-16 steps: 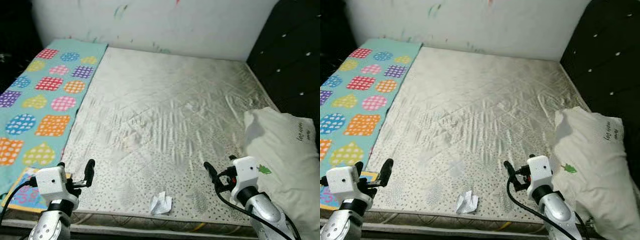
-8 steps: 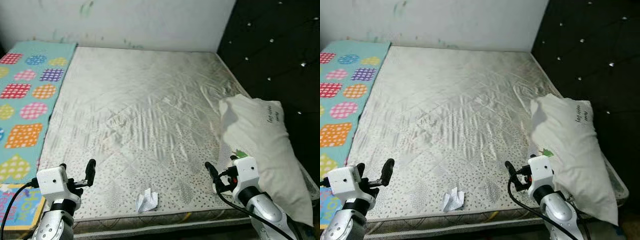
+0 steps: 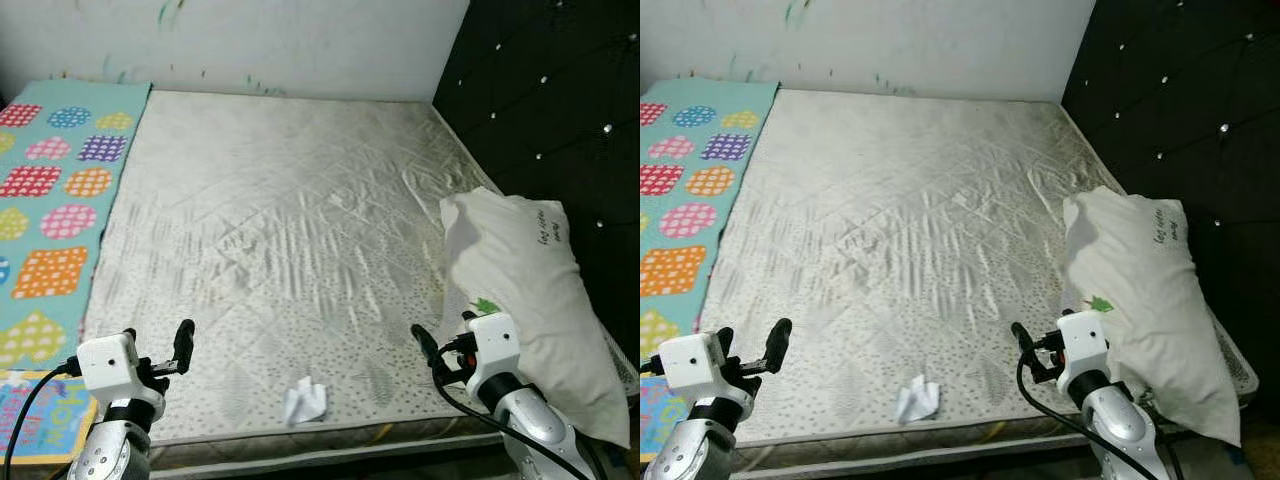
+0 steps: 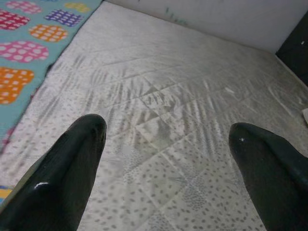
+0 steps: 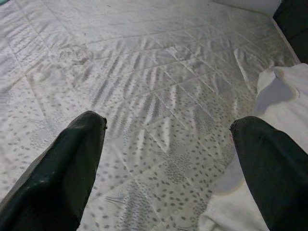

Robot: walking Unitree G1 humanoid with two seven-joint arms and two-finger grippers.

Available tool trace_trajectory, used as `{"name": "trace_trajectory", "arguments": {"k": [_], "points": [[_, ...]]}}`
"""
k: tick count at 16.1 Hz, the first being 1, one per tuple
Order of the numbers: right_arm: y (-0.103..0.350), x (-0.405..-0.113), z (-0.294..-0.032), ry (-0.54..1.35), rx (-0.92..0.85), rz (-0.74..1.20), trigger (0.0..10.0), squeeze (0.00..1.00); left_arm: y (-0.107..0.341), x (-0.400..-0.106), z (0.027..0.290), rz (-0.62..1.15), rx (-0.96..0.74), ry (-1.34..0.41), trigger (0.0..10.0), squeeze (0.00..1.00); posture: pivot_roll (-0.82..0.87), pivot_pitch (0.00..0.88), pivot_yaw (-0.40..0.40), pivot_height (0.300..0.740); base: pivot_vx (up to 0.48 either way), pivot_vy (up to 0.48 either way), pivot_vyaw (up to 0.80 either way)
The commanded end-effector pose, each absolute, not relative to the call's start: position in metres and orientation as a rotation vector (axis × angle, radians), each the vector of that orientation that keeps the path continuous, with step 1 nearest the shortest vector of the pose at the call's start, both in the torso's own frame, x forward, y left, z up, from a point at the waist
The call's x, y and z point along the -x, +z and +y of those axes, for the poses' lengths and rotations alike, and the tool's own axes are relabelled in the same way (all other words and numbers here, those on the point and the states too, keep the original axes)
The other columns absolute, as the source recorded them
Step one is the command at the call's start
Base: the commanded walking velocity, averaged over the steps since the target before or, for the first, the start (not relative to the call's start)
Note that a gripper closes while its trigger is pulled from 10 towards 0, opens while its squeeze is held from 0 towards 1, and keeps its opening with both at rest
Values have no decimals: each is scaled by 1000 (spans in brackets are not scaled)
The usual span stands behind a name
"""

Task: Clean up the room

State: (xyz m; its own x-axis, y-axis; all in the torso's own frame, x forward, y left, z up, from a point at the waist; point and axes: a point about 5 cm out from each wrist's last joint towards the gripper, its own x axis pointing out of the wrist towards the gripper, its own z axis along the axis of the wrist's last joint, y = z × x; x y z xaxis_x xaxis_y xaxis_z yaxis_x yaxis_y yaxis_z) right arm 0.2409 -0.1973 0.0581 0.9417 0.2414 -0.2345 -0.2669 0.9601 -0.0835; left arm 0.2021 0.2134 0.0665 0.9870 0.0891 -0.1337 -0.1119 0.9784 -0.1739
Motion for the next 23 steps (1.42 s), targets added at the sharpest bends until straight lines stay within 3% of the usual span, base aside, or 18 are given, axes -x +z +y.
{"name": "trace_trajectory", "arguments": {"k": [1,8,18,23], "points": [[57,-240,-201,246,115,236,10000,0,65,-200,214,138,185,101,10000,0,-73,53,-83,740,0,326,-413],[56,-240,-200,249,112,238,10000,0,65,-200,214,140,181,97,10000,0,-73,51,-81,740,0,340,-175],[58,-243,-200,241,104,235,10000,0,66,-202,215,138,172,105,10000,0,-73,57,-79,740,0,0,0],[57,-248,-199,260,14,273,10000,0,66,-202,220,136,161,135,10000,0,-73,66,-75,740,0,0,0]]}}
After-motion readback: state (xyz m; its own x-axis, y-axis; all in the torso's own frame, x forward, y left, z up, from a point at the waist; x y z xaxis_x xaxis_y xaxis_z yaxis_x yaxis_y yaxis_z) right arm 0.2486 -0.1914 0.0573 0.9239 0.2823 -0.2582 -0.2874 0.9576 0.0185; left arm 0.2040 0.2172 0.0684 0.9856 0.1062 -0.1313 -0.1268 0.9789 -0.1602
